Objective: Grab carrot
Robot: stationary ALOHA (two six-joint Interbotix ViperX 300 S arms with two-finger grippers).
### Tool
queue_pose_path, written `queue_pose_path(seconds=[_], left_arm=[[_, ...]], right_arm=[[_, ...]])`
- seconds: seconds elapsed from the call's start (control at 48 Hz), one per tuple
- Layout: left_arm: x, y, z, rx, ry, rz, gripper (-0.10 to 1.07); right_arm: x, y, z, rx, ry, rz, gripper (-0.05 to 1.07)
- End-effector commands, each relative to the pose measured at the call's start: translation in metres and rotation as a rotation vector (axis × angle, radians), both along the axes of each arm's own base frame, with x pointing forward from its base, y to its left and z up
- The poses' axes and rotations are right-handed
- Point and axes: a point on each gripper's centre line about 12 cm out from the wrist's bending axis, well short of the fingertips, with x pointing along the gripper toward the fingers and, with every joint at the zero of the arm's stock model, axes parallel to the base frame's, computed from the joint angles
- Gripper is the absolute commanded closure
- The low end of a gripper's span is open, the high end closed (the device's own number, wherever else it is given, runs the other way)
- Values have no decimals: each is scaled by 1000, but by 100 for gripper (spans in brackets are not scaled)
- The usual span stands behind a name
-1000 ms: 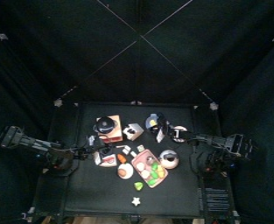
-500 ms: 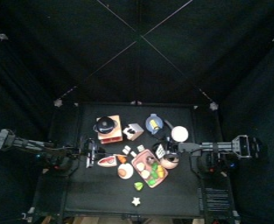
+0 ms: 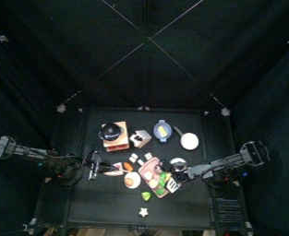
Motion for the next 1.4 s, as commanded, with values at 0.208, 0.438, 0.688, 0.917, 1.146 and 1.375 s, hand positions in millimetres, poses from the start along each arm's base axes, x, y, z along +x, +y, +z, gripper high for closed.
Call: queue_pose_path(seconds=[0.208,0.438,0.688,0.917,1.146,1.375], left_arm=[[1,1,1,-41,-2,12,42],[0,1,-1,-50,5,16,42],[0,1,-2,-49,7,18,42],[0,2,-2,-49,8,19,42],[0,2,-2,-50,9,21,42],[0,4,-3,-51,13,30,42]], right_arm=[[1,-3,0,-172,92,-93,37],[-3,2,-8,-209,93,-120,16],[-4,2,-23,-224,139,-124,5],[-1,2,-35,-238,173,-124,5],[1,3,-43,-242,189,-119,5],[6,5,-47,-243,186,-111,6]])
